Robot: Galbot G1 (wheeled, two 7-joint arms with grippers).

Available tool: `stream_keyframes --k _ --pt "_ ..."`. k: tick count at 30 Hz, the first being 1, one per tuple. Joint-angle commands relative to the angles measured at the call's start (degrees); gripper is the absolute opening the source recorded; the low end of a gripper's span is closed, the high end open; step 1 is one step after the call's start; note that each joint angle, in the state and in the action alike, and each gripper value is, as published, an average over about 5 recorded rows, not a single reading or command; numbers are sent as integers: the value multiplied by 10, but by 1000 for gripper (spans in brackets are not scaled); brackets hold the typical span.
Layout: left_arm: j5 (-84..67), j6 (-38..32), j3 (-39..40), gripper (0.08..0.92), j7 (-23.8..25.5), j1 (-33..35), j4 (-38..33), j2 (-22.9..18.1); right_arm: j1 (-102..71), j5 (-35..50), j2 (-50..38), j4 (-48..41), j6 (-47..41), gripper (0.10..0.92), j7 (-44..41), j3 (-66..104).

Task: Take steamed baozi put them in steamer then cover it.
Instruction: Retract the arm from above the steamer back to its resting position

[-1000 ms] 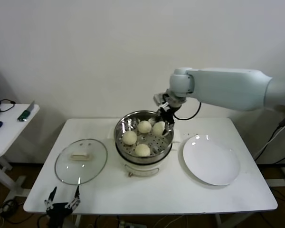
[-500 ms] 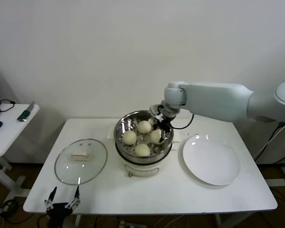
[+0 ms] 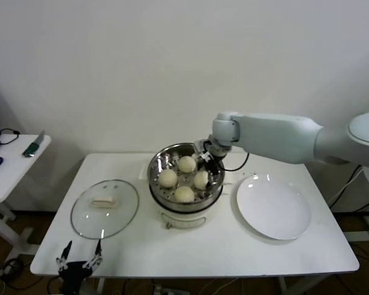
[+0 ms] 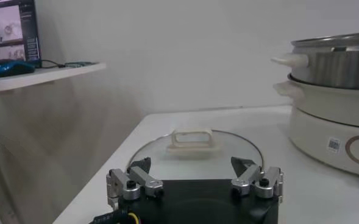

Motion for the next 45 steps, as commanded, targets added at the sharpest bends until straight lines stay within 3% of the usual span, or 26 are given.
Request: stream_keyframes --k 1,9,14,19,23,37,45 --pt "-1 1 0 823 0 0 -1 0 21 24 -11 0 8 813 1 21" --pt "-7 11 3 823 0 1 -10 3 77 96 -76 28 -16 823 30 60" --pt "-18 20 8 823 -5 3 -18 8 15 139 -155 70 -78 823 157 176" --pt "-21 31 11 823 -12 -1 -22 15 -106 144 -207 103 -71 823 338 332" --pt "-22 34 14 823 -12 -6 -22 22 -195 158 -253 143 -81 823 421 455" --pt "-4 33 16 823 -14 -18 -23 34 -604 86 -401 260 -19 823 527 826" --pt "31 13 14 823 -12 -16 -17 39 -896 45 -350 300 28 823 516 1101"
